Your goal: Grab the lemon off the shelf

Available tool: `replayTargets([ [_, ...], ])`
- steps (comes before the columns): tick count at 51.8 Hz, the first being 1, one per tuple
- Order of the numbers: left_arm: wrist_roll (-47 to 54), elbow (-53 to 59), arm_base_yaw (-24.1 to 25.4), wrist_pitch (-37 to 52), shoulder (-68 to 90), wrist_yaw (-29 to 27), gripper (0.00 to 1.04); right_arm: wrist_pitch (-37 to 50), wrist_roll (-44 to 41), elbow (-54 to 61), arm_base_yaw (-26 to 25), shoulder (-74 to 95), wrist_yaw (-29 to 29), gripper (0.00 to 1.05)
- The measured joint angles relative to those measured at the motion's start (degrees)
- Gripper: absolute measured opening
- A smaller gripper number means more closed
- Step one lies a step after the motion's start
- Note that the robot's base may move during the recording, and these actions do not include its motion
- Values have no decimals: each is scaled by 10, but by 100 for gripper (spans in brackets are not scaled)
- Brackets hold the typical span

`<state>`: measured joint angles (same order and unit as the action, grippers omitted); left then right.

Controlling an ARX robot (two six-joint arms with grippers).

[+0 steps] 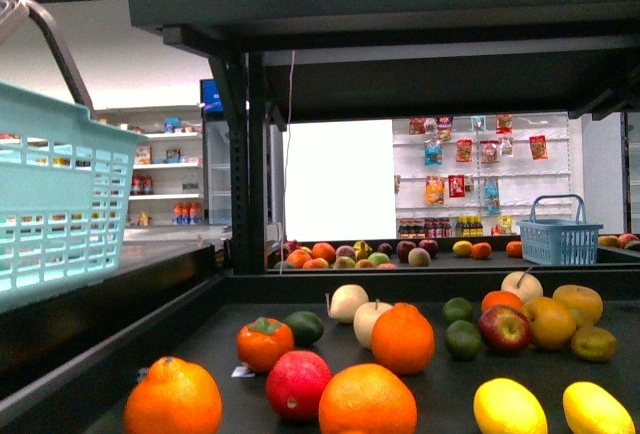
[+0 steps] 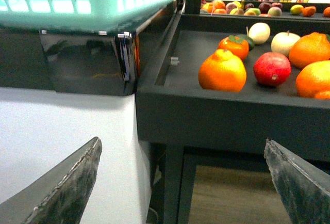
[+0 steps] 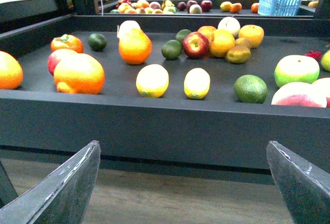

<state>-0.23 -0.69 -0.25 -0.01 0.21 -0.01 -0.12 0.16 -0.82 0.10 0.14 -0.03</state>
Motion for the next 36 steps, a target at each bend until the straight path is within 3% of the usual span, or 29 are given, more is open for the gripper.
replayTargets([
  [36,0,0,0,0,0,0,97,0,0,0,0,0,0,97],
])
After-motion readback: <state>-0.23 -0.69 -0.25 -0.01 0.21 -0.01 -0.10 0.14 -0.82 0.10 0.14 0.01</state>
